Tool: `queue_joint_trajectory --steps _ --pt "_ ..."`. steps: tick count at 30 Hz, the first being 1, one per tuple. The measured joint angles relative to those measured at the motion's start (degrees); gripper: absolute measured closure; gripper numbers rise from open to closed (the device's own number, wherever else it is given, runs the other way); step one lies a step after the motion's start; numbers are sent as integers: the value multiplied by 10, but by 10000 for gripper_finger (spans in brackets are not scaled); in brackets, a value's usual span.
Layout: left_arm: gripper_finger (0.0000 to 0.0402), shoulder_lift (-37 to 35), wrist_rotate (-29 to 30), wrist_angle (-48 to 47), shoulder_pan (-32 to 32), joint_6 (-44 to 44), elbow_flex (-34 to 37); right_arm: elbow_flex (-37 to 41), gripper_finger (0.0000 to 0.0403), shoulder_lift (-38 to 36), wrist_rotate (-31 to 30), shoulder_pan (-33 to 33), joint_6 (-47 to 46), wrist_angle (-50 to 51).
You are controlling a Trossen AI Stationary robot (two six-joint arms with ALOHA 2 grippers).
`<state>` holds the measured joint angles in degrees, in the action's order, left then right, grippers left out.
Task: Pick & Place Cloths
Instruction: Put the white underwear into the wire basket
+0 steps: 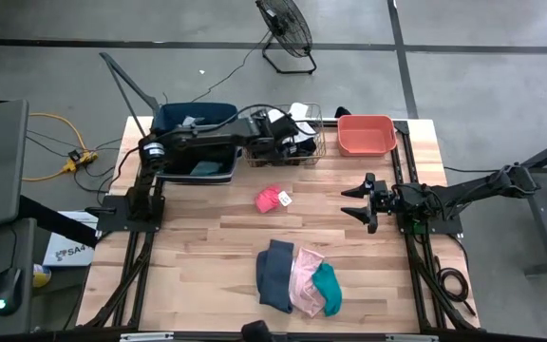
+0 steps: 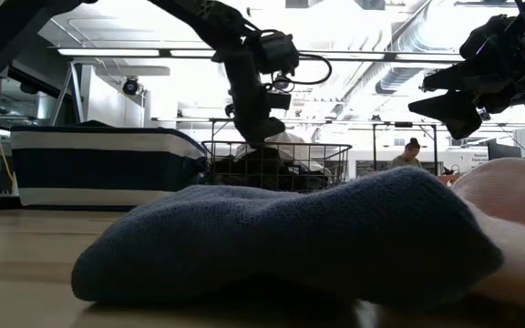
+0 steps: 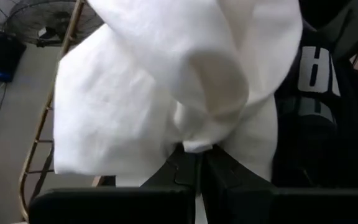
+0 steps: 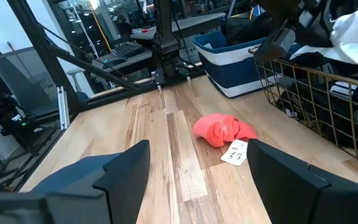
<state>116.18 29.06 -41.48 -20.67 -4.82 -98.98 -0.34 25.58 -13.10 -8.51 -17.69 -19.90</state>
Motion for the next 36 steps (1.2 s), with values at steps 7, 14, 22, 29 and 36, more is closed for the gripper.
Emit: queue_joint_trajectory --steps 7,14,22,29,36 --pt "359 -12 -2 -11 0 12 0 0 143 0 0 0 0 0" --pt "243 -53 -55 -41 0 38 0 0 143 0 0 0 0 0" --pt "160 -97 -136 -84 1 87 1 0 143 0 0 0 0 0" --pt "167 -119 -132 -57 1 111 1 0 143 0 0 0 0 0" --pt "264 -119 -130 43 0 111 1 0 143 0 0 0 0 0"
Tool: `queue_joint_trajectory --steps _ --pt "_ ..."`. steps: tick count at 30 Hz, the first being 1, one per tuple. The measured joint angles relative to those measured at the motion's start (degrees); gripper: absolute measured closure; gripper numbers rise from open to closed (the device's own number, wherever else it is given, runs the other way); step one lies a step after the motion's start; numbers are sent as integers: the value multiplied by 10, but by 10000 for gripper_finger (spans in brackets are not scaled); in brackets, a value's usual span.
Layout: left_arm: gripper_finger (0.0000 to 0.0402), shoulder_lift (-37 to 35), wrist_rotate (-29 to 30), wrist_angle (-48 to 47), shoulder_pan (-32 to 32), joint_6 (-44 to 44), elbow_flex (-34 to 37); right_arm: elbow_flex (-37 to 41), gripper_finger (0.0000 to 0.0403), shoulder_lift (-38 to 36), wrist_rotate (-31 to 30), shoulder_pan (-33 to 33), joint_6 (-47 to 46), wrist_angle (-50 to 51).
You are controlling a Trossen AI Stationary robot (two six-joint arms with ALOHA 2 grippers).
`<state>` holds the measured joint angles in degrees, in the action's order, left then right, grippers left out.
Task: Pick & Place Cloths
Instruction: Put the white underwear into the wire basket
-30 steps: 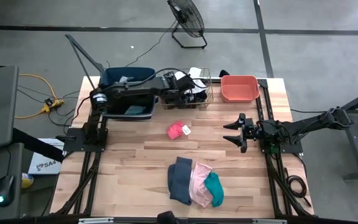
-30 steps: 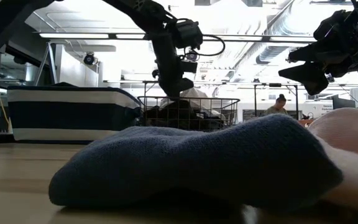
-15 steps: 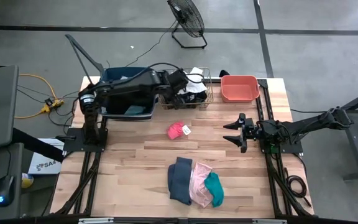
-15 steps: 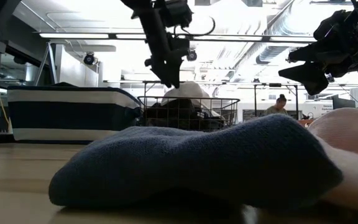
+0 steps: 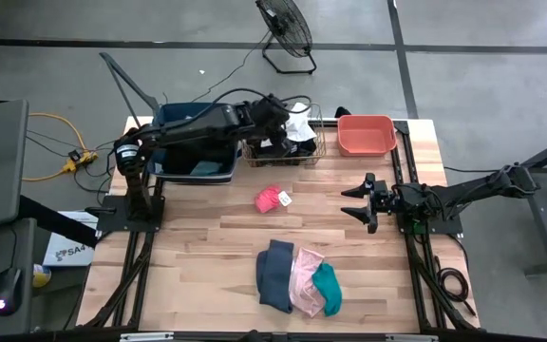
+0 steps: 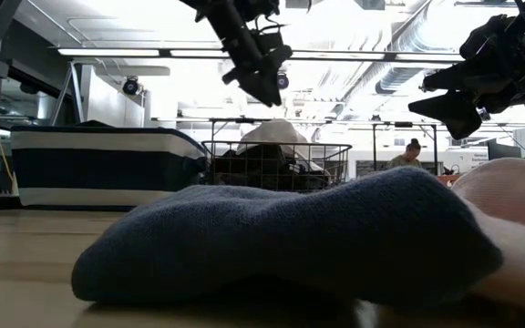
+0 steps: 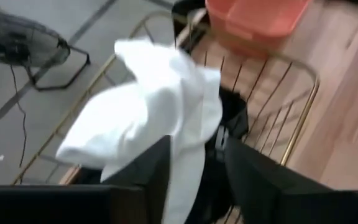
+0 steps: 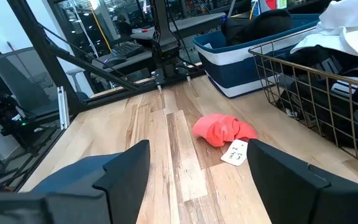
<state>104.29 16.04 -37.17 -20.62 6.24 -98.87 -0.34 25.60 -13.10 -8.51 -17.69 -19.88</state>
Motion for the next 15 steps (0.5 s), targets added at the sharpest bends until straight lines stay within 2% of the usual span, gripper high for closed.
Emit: queue_joint_trajectory --steps 5,9,15 --pt "382 0 34 43 0 -1 0 0 143 0 0 0 0 0" --pt "391 0 62 62 -8 1 0 0 143 0 0 0 0 0" --pt "400 36 2 78 -41 30 0 0 143 0 0 0 0 0"
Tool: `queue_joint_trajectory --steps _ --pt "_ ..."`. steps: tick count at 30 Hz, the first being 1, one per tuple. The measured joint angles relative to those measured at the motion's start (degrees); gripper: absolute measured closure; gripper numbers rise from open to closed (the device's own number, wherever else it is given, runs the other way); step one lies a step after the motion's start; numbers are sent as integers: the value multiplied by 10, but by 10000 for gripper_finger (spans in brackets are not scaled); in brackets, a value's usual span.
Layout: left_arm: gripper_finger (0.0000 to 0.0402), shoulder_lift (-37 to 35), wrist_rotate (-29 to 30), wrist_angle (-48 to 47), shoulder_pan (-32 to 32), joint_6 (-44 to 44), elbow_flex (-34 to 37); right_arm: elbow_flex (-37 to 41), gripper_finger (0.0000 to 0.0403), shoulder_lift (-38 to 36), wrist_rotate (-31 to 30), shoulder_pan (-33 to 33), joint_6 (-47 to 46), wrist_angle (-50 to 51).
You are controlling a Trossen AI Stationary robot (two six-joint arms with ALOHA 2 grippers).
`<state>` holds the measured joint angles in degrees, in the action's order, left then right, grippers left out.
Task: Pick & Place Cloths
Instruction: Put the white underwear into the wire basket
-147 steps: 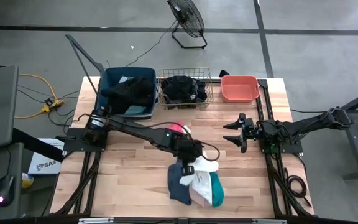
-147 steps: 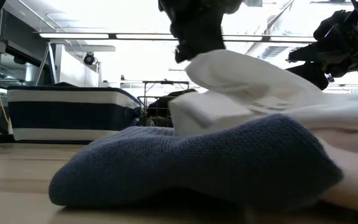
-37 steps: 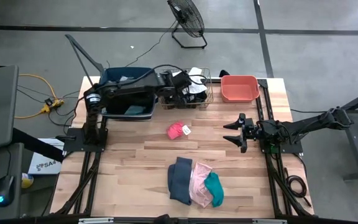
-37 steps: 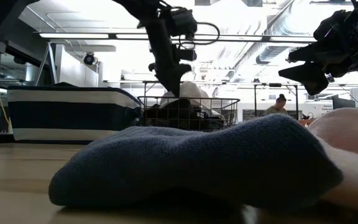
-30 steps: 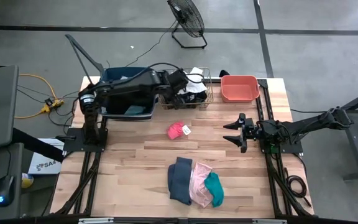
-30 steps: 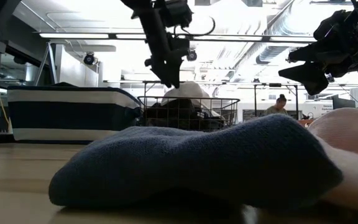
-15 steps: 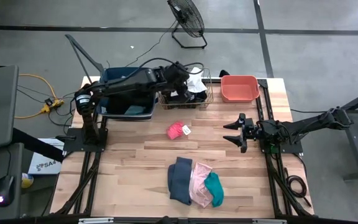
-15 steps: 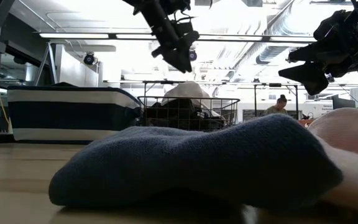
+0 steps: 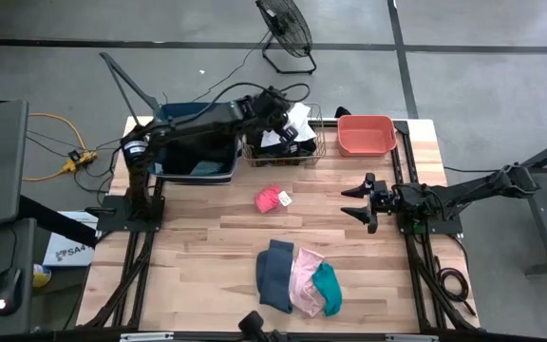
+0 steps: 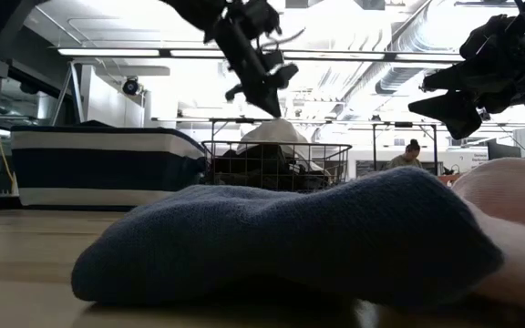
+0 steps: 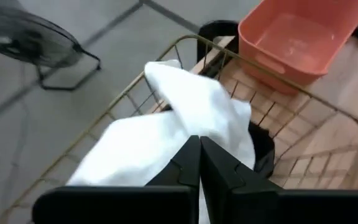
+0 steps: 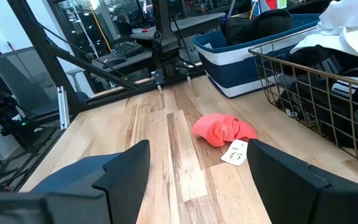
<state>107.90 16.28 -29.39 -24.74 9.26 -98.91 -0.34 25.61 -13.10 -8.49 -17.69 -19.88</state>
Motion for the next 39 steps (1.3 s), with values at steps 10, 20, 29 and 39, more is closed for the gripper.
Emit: queue_joint_trajectory --steps 10,20,29,39 --pt "401 66 -154 2 -62 56 -1 0 143 0 0 0 0 0" --pt "401 103 -194 -76 -64 75 -2 0 143 0 0 0 0 0" --pt "402 103 -208 -88 -64 75 -1 0 143 0 0 0 0 0" --pt "356 86 -245 -129 -63 43 -47 0 143 0 0 0 0 0"
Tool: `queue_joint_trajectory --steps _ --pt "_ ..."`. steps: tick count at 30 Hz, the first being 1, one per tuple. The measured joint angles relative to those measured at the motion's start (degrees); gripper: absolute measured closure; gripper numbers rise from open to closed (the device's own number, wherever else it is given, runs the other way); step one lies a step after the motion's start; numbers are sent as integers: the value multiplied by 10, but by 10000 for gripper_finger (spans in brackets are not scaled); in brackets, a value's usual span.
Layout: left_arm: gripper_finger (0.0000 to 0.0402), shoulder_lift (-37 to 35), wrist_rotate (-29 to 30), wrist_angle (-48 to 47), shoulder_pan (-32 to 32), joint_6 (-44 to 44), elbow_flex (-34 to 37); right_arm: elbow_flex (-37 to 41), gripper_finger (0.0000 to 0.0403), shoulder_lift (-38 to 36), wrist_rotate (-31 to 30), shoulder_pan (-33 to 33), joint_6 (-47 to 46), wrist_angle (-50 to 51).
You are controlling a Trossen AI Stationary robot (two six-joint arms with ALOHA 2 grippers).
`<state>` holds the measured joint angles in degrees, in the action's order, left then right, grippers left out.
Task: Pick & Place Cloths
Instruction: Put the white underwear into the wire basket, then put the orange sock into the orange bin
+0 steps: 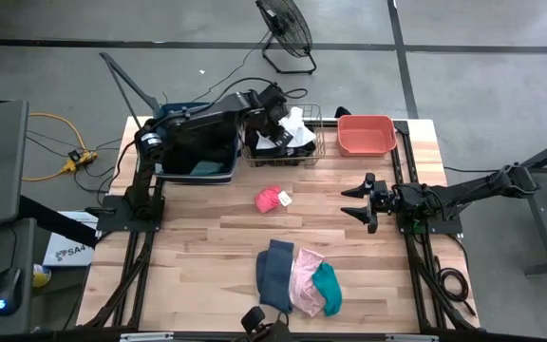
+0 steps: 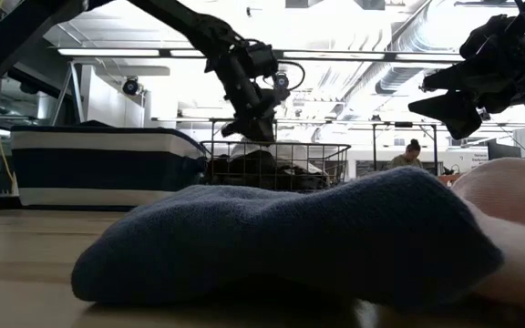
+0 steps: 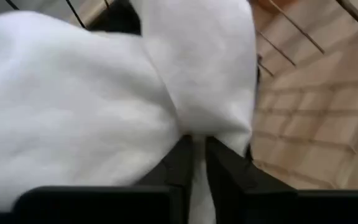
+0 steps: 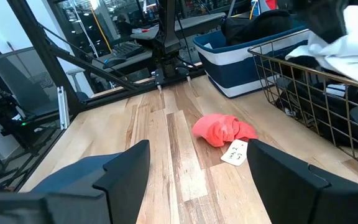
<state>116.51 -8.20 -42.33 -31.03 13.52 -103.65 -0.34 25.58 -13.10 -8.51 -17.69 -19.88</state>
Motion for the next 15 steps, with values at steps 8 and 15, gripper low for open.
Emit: queue_joint_trajectory --steps 8,15 --pt "293 0 -15 -115 8 -24 -62 0 143 0 0 0 0 0" --pt "289 0 -9 -196 37 -74 -103 0 143 0 0 0 0 0"
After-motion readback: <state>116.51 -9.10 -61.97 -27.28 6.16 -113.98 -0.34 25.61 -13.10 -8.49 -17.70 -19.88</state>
